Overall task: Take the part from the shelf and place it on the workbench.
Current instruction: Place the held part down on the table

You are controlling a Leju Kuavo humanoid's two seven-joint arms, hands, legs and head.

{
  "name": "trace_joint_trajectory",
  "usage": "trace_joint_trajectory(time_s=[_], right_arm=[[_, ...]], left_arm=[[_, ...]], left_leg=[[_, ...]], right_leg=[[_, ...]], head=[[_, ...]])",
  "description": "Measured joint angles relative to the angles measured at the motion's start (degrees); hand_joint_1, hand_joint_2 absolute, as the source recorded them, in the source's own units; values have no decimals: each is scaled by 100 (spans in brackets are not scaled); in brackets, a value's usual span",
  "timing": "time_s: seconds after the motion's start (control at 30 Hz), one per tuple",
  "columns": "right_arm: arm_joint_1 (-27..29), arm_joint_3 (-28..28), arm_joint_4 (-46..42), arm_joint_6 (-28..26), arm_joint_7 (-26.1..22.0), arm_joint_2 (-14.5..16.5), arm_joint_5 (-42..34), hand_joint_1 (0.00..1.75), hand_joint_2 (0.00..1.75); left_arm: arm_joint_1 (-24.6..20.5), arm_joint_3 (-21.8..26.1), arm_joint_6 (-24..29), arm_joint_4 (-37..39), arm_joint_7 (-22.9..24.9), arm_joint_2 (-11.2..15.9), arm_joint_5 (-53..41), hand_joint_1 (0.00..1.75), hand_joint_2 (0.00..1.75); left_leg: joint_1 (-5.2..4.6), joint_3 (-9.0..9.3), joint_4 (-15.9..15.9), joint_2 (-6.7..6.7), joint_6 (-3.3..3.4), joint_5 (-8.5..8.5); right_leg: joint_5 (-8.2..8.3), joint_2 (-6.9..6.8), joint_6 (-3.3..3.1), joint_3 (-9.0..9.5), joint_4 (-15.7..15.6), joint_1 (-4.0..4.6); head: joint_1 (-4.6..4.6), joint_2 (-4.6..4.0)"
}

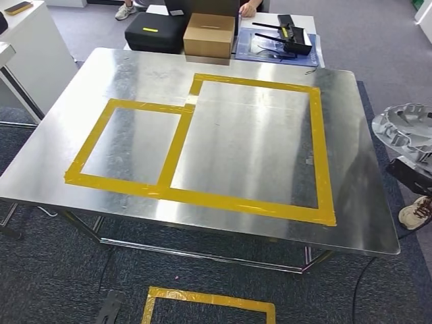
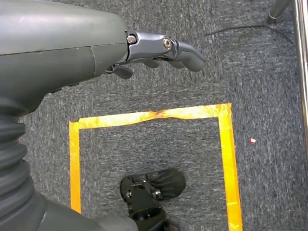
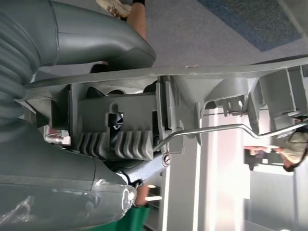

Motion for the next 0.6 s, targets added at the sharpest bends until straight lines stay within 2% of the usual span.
trace_joint_trajectory(time_s=[0.27,0.6], right_arm=[[-439,1198,293,55,-153,595,435,175,175],[-736,2095,410,300,-418,1171,390,175,175]], left_arm=[[-22,-8,-56,0,50,-56,-139,0,175],[-4,-167,-187,1,143,-110,-474,0,175]], left_leg=[[5,3,-6,-3,0,9],[8,9,-10,-3,-4,11]], right_leg=[[2,-10,-1,3,1,7],[5,-6,-5,5,1,8]], head=[[-1,0],[-1,0]])
